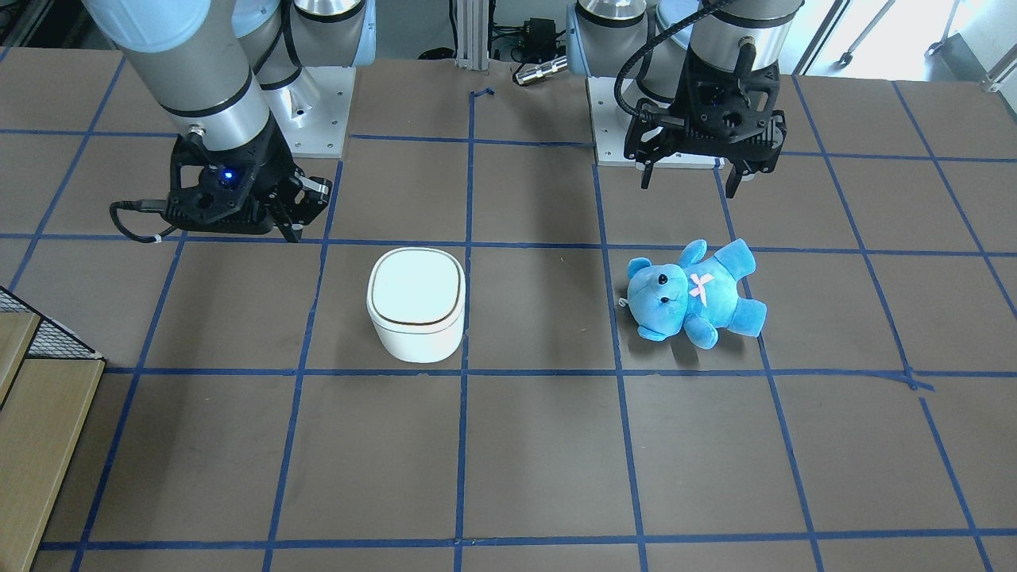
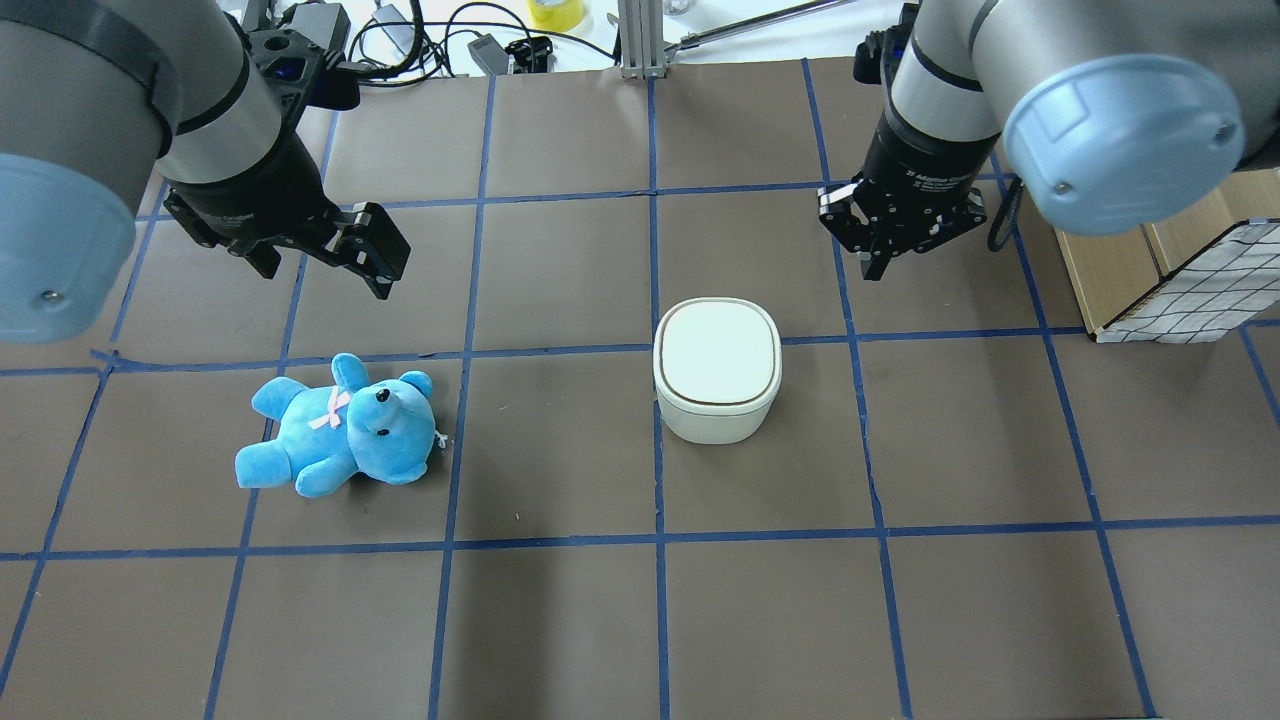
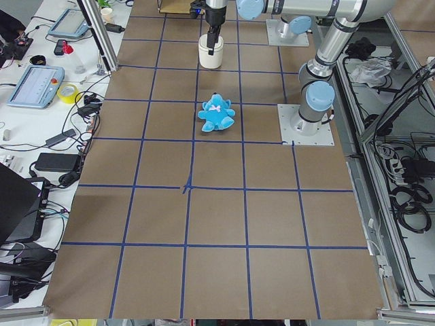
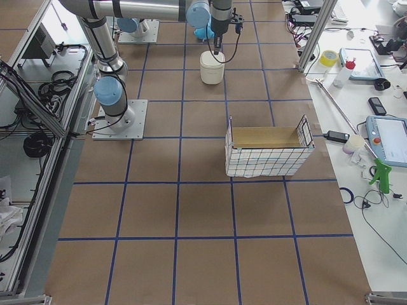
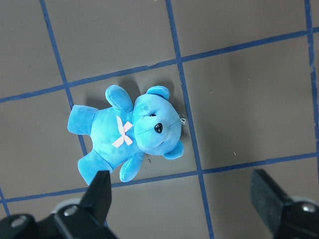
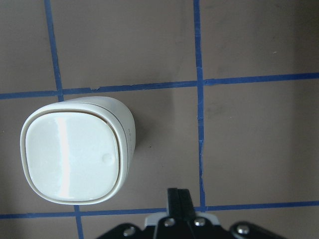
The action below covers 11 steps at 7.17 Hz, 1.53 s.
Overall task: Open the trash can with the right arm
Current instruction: 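Move the right gripper over the white trash can lid and lower it, then press the right gripper down on the lid's far edge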
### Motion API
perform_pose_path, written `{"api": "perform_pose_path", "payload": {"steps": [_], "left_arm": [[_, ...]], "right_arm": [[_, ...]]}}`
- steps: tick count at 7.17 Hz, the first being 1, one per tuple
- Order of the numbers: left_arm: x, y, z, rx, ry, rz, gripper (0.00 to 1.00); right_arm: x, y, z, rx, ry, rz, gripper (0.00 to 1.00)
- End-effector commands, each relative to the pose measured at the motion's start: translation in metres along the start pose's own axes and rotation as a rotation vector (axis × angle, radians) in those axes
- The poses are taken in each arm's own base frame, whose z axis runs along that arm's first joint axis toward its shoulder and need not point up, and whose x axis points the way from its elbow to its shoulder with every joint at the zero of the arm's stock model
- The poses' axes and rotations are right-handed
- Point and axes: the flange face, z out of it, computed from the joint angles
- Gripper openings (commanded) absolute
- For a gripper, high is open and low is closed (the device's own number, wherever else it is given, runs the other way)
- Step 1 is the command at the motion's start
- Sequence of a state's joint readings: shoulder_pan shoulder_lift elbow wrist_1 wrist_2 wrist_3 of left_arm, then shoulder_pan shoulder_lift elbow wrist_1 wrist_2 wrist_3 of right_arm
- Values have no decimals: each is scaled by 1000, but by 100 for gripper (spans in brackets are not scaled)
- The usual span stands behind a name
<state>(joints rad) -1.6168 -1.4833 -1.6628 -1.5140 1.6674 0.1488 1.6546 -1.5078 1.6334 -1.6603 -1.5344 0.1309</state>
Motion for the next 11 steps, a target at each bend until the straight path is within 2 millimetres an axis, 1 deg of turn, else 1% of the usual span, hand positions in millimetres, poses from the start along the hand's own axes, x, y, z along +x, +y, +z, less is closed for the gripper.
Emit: {"api": "perform_pose_path", "payload": {"steps": [1, 2, 3, 4, 6, 7, 11], "left_arm": [[0, 0, 0, 0, 0, 0, 100], [0, 0, 0, 0, 0, 0, 100], [0, 0, 0, 0, 0, 0, 100], [0, 0, 0, 0, 0, 0, 100], [0, 0, 0, 0, 0, 0, 100], [0, 0, 0, 0, 0, 0, 100], [0, 0, 0, 0, 0, 0, 100]], "right_arm": [[-24, -2, 32, 23, -4, -28, 0], [-33, 0, 56, 42, -9, -47, 0], [-41, 2, 74, 50, -11, -40, 0], [-49, 3, 87, 35, -23, -35, 0], [-54, -1, 100, 12, -34, -39, 0], [-57, -1, 101, 12, -65, -40, 0], [-56, 0, 114, -10, -62, -38, 0]]}}
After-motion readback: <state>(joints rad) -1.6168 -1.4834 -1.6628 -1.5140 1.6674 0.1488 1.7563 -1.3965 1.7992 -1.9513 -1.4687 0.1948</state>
